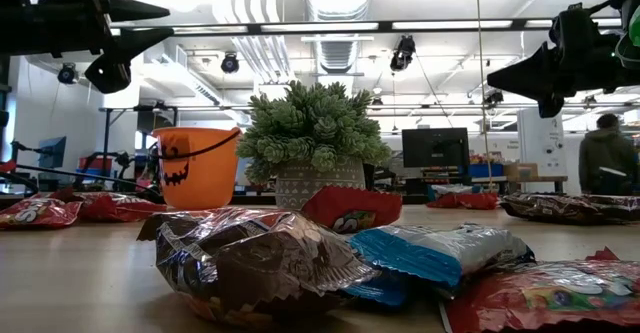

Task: Organize candy in baskets
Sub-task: Put the white chocolate bar into the black bucket

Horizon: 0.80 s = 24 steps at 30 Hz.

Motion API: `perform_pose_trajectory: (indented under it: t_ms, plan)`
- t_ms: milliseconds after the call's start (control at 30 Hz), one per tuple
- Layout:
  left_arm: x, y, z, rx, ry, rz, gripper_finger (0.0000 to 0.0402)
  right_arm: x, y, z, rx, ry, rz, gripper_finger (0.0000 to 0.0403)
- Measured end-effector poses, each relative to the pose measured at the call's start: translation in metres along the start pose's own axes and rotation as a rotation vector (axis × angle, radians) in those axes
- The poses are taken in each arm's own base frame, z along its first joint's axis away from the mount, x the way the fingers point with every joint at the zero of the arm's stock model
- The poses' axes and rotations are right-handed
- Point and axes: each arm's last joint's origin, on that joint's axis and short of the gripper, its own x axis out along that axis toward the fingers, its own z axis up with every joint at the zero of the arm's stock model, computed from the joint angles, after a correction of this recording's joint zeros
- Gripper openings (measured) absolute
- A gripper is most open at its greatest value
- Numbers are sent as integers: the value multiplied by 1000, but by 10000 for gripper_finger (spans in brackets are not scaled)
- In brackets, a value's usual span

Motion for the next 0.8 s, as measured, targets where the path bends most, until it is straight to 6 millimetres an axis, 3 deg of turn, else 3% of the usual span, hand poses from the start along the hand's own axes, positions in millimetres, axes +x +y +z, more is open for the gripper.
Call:
perform_pose_trajectory:
  t_ms: [800]
  plan:
    - [0, 0, 0, 0, 1, 0, 111, 0, 0, 0, 27, 6, 0, 29]
